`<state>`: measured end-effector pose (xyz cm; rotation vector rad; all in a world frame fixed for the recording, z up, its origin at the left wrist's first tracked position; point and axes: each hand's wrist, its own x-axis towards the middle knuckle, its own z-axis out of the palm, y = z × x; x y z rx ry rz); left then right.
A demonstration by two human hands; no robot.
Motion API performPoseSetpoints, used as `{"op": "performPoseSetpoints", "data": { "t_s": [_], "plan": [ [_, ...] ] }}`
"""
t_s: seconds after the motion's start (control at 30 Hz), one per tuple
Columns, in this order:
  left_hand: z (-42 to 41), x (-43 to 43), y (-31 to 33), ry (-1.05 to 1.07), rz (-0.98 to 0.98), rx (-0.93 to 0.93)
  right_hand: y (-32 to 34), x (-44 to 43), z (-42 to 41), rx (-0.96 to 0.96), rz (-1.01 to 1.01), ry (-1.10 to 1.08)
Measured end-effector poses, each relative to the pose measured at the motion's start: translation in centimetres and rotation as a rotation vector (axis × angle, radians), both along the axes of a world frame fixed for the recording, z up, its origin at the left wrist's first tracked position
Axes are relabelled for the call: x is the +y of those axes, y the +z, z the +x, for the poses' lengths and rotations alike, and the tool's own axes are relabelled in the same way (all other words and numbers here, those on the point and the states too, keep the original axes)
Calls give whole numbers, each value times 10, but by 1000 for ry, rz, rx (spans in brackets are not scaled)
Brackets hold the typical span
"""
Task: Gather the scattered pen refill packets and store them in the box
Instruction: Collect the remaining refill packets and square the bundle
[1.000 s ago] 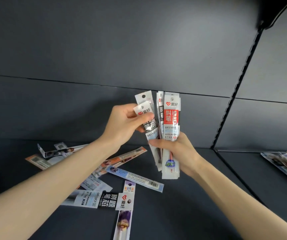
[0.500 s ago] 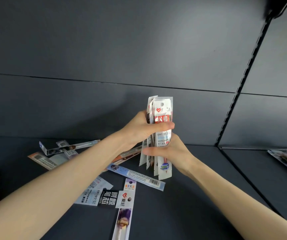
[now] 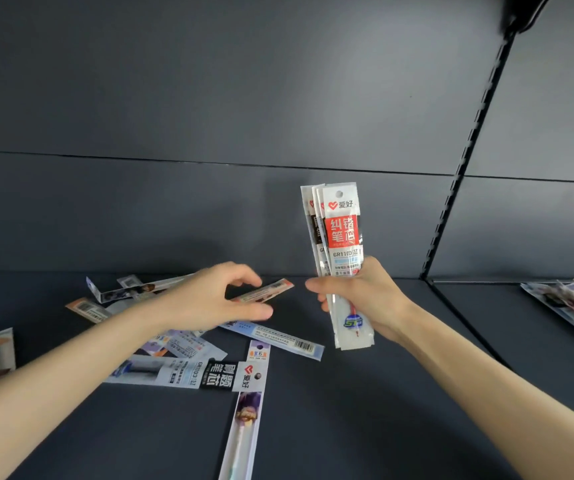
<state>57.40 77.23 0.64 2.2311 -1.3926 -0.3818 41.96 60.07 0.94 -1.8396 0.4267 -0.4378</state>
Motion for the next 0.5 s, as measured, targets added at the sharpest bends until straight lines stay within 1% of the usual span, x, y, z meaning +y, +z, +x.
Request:
{"op": "performPoseSetpoints", "data": {
  "t_s": [0.03,0.1,0.23,0.3,0.37,0.5],
  "plan": [
    [-2,6,-5,1,85,-47,0,3,-3,13,3,3],
    [-7,10,-13,4,166,-132,0,10,-7,36,18,14],
    [-13,7,-22,63,170,-232,-7,24,-10,78,-3,19],
    [-10,5,-25,82,105,-217,-10,27,-12,80,-10,9],
    [-9,4,-26,87,30,-161,-12,27,-13,75,2,-6],
    [-4,-2,-25,97,-39,-73,-12,27,-11,95,12,-1]
  ]
}}
